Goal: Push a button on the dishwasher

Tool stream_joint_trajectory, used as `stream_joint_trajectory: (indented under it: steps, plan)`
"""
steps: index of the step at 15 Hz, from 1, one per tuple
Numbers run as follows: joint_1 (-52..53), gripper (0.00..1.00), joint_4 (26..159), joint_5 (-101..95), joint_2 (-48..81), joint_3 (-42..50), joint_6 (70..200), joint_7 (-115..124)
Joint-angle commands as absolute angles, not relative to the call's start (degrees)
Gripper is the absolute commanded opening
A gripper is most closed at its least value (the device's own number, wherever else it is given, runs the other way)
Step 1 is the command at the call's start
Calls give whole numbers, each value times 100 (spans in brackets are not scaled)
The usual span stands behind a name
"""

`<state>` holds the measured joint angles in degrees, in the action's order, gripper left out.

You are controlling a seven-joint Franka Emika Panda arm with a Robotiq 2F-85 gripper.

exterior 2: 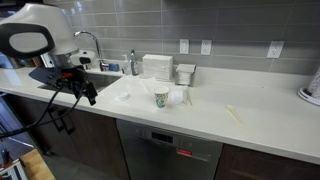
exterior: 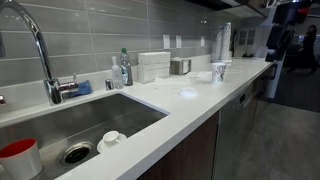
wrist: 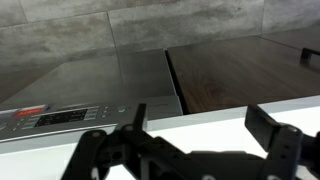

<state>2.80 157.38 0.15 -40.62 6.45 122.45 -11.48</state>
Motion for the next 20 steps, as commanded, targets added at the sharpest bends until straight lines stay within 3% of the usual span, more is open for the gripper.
stream_joint_trajectory:
  steps: [1, 7, 15, 17, 18, 20]
  plan:
    - [80, 100, 15514, 516, -3519, 1707, 12251, -2063]
    - [-157, 100, 14898, 1556, -2282, 3054, 12386, -3339]
    - [-106, 100, 13837, 3689, 99, 3843, 12592, -5174]
    - [-730, 100, 13562, 4155, 766, 3381, 12386, -5430]
    - [-840, 100, 13967, 3679, -54, 3150, 12540, -5046]
    - [-1088, 100, 13779, 3890, 446, 2978, 12571, -5222]
